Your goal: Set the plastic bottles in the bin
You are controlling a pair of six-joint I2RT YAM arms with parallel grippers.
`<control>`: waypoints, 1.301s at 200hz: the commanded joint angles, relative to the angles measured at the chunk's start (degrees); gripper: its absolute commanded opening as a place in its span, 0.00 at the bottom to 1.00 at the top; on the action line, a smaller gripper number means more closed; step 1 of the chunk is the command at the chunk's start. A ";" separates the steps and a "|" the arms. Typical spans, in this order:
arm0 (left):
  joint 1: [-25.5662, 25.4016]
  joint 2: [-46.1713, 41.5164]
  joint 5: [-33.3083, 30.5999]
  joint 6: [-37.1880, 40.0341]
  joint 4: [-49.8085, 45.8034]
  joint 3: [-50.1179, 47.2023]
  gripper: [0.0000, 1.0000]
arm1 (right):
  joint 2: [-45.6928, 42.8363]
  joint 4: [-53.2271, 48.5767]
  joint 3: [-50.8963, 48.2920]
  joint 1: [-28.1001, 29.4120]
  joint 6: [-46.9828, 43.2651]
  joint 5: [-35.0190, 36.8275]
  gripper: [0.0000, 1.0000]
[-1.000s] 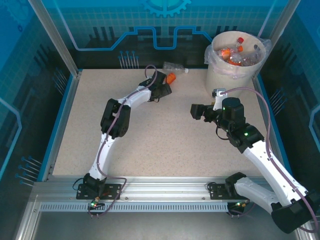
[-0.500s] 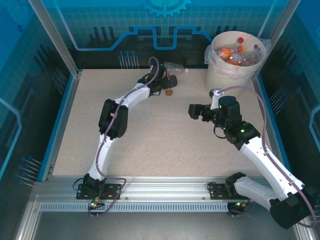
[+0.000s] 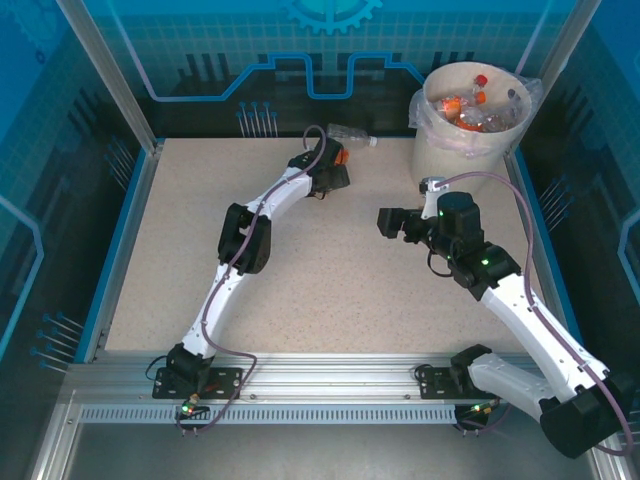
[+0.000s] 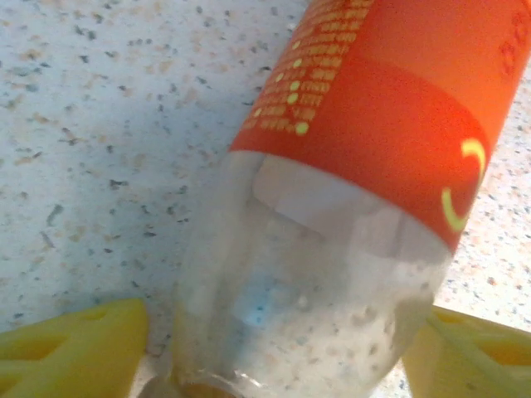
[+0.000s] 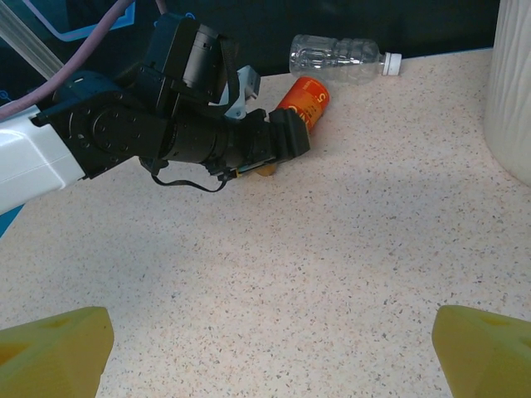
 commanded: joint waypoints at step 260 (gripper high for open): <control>-10.98 -64.40 27.24 -3.16 65.87 -97.40 0.37 | 4.74 4.89 -2.01 -4.87 11.94 -21.51 1.00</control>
